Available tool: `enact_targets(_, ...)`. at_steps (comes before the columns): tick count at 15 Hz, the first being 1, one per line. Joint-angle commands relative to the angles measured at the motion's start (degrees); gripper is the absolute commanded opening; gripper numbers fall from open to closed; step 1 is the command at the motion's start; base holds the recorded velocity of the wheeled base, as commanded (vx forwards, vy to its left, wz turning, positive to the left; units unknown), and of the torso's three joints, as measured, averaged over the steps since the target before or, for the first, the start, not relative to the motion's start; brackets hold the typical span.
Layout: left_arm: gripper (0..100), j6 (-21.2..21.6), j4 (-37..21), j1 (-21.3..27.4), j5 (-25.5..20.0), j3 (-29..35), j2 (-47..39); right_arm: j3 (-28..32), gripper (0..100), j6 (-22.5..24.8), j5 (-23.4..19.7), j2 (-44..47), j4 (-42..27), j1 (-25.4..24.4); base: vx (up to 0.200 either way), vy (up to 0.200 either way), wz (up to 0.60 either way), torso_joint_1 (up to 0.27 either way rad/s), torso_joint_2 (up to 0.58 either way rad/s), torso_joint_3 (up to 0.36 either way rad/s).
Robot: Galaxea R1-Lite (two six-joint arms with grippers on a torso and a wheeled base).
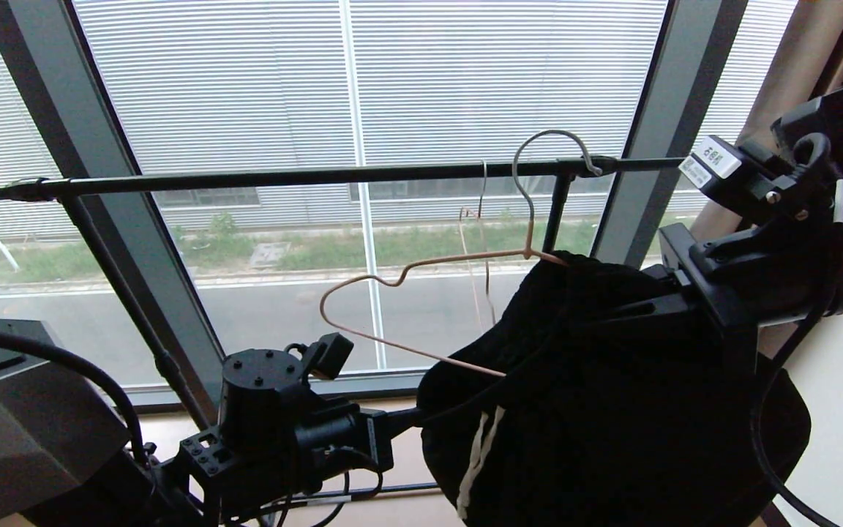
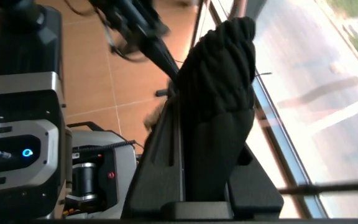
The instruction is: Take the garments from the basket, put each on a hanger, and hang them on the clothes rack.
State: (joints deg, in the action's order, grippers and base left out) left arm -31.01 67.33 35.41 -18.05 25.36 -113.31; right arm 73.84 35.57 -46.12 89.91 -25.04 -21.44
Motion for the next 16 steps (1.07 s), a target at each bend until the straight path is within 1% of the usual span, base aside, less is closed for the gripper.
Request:
enact_targets(1, 0, 0.1, 0.0, -0.5, 0.1, -1.7, 2.9, -1.0, 0, 0.0, 0.0, -0.2, 0.0, 2.3, 0.0, 0.0, 0.0, 0.0, 0.0, 0.0)
enact_targets(5, 0, 0.2, 0.2, -3.7, 0.1, -4.2, 5.6, -3.2, 0, 0.2, 0.1, -1.7, 0.1, 5.1, 0.0, 0.0, 0.0, 0.0, 0.0, 0.0)
enact_targets(7, 0, 0.2, 0.2, -5.2, 0.1, -4.7, 6.1, -5.4, 0, 0.3, 0.3, -2.5, 2.0, 5.5, 0.0, 0.0, 0.0, 0.0, 0.0, 0.0)
enact_targets(9, 0, 0.3, 0.2, -6.5, 0.2, -4.6, 6.2, -7.6, 0, 0.3, 0.5, -3.1, 3.5, 5.5, 0.0, 0.0, 0.0, 0.0, 0.0, 0.0)
enact_targets(14, 0, 0.4, 0.2, -8.9, 0.2, -3.9, 6.1, -10.7, 0, 0.6, 0.9, -4.4, 3.4, 5.4, 0.0, 0.0, 0.0, 0.0, 0.0, 0.0)
enact_targets(16, 0, 0.4, 0.2, -9.5, 0.2, -3.1, 5.9, -12.1, 0, 1.5, 2.3, -4.7, 3.4, 5.3, 0.0, 0.0, 0.0, 0.0, 0.0, 0.0)
